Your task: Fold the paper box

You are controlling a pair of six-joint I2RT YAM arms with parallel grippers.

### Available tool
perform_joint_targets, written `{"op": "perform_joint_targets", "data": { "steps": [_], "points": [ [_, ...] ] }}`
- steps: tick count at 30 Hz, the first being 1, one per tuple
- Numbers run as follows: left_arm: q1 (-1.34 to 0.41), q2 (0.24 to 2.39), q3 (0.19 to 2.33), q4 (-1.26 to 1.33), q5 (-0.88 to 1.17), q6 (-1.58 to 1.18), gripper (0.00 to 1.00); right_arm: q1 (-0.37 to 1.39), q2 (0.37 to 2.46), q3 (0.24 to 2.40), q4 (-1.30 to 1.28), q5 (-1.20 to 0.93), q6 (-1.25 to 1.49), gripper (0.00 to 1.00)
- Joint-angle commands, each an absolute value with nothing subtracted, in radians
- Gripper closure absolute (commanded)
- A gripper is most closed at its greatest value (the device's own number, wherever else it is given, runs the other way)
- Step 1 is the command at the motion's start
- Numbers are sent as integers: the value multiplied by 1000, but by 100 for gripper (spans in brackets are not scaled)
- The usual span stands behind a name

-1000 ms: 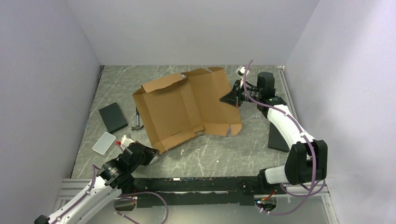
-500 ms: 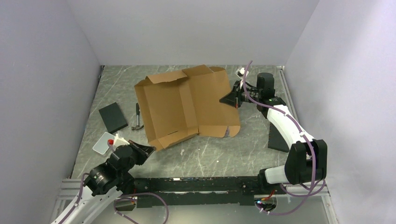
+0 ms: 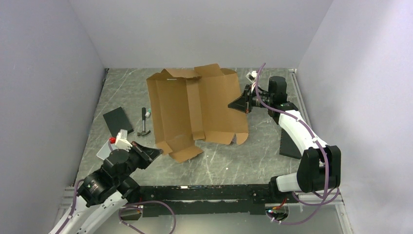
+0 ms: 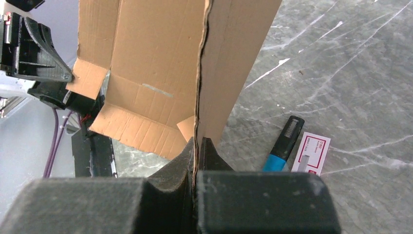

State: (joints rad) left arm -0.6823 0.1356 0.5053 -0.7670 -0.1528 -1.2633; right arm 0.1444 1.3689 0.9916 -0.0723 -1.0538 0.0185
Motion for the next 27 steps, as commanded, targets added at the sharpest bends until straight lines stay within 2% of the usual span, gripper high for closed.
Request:
{"op": "perform_joint_targets", "data": {
  "steps": [1, 10, 20, 23, 27],
  "points": [
    [-684, 143, 521, -662, -131, -1279, 100, 147, 1359, 985, -32, -1119, -11, 100],
    [-683, 249, 552, -731, -192, -1287, 100, 157, 1342, 982, -31, -1138, -23, 100],
    [-683, 458, 483, -619, -220, -1283, 100, 167, 1329, 977, -31, -1156, -38, 100],
    [-682, 481, 462, -628, -229, -1286, 98, 169, 1326, 980, -42, -1151, -50, 100],
    [-683, 475, 424, -646, -235, -1301, 88, 174, 1324, 983, -52, -1146, -63, 100]
  ]
}}
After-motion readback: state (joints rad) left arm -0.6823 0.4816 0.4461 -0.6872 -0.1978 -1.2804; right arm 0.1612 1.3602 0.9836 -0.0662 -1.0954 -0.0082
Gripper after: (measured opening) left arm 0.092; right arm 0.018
